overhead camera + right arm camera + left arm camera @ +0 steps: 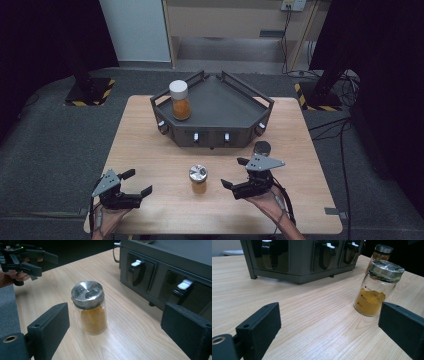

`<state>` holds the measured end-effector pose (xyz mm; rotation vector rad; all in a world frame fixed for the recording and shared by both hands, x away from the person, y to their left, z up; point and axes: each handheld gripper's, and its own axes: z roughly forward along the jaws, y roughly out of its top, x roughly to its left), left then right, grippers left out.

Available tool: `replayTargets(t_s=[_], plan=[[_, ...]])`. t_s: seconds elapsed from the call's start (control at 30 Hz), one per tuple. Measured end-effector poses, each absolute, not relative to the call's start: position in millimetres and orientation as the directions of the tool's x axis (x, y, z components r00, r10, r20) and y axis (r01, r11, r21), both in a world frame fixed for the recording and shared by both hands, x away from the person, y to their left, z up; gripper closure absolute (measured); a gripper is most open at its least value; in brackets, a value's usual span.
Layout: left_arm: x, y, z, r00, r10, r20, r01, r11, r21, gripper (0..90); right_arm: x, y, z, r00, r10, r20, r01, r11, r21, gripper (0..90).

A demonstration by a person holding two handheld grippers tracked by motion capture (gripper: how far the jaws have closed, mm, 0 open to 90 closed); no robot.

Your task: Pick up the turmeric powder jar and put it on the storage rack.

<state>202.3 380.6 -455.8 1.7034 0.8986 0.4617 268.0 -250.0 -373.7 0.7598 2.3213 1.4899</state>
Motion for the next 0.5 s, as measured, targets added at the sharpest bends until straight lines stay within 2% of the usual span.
replayTargets(t_s=[0.5], plan=[[202,381,-456,0.637,0.759,-0.136,0.332,-0.110,0.937,3.4,281,-215,-377,-0.849,0.523,0.079,0.295,0.344,0.891,8.8]])
